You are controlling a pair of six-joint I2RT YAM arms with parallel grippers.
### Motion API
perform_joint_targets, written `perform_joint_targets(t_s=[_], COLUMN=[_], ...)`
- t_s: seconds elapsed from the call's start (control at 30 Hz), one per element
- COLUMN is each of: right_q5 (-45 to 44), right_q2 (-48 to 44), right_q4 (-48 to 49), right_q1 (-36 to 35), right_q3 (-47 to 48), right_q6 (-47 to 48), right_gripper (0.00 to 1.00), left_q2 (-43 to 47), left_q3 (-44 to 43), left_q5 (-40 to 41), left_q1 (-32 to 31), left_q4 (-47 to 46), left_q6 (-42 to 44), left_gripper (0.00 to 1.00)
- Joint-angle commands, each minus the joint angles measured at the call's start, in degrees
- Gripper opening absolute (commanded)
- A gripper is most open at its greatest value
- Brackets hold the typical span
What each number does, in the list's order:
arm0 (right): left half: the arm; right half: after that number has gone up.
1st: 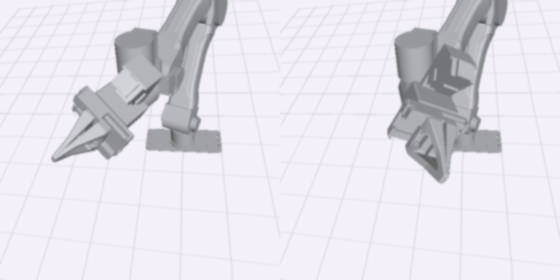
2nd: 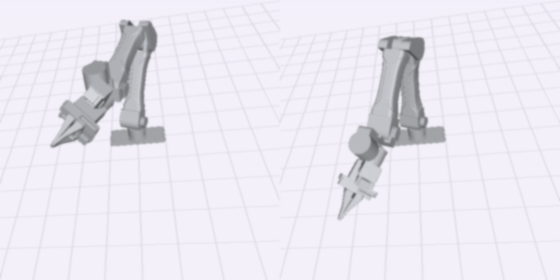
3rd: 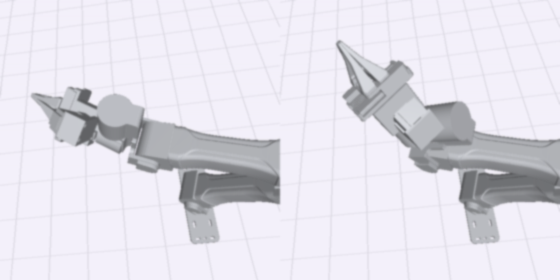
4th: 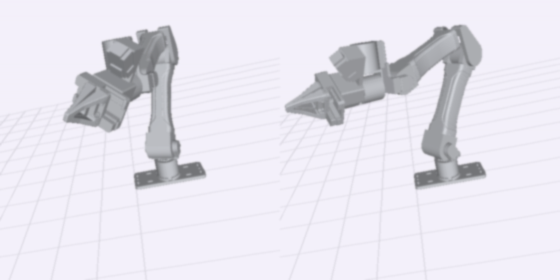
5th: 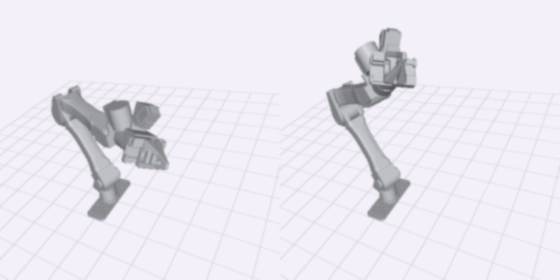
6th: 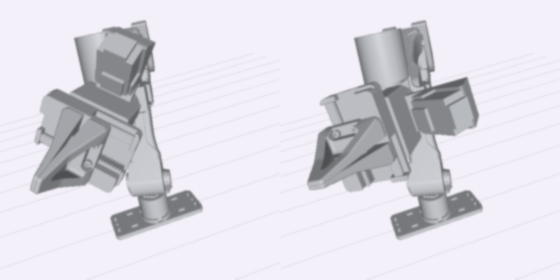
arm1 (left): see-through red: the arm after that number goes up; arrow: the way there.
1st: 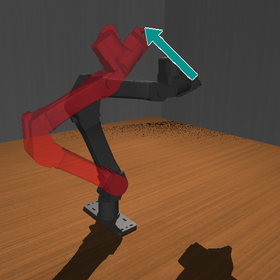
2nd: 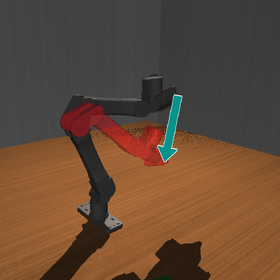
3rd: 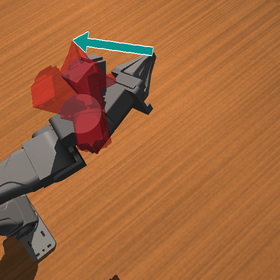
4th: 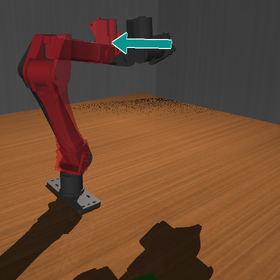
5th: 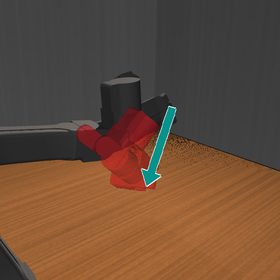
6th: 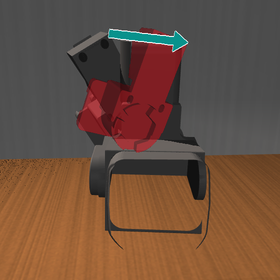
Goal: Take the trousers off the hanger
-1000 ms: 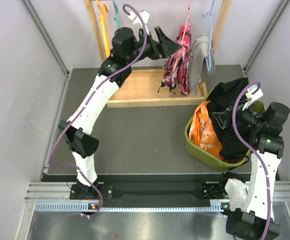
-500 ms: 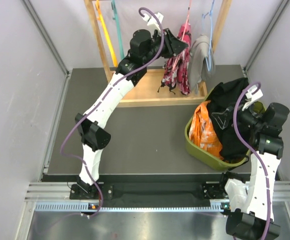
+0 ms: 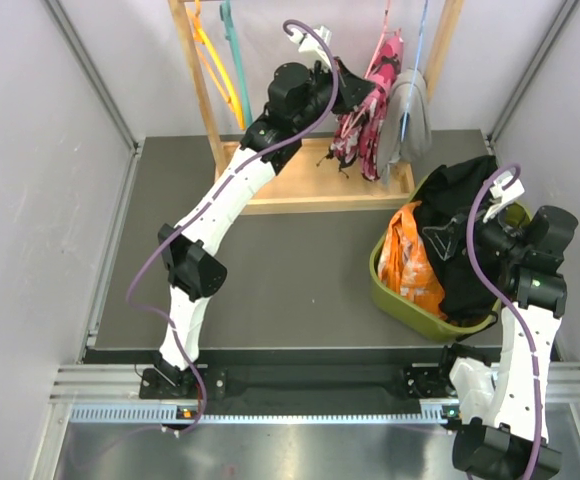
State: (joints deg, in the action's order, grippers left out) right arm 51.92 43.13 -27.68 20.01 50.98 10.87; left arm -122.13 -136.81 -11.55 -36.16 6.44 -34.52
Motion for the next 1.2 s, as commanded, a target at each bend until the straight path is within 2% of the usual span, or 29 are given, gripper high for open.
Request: perform_joint_targets(t_s=[0.0,0.6,0.9,0.97,1.17], right_q5=[1.16,9.86,19.26,19.97,20.41], right_q2=[-0.51,-1.56,-2.26,-2.0,-0.69], right_q4=[0.61,-1.23,-7.46,-8.44,-8.7], right_q1=[-0.59,-0.59,-1.38,-1.46,-3.92], right_q3=[1.84,3.25,3.42,3.51,4.12], right_q6=[0.46,4.94,18.2,22.16,25.95], right_gripper=[1.0,1.0,1.0,1.0,1.0], left_q2=[8.56,20.87,27.19,28.6,35.98], left_q3=[-3.02,9.9,15.69,17.53,26.23], left_q5=[5.57,7.68,6.11,5.32,6.45], left_q1=[0.48,0.48,0.48,0.48,0.48], left_q4=[-15.66,-18.21,-16.29,-15.58,-15.23], left_q6=[5.16,9.65,10.97,11.14,12.28], left_gripper=[0.0,0.0,0.0,0.0,0.0])
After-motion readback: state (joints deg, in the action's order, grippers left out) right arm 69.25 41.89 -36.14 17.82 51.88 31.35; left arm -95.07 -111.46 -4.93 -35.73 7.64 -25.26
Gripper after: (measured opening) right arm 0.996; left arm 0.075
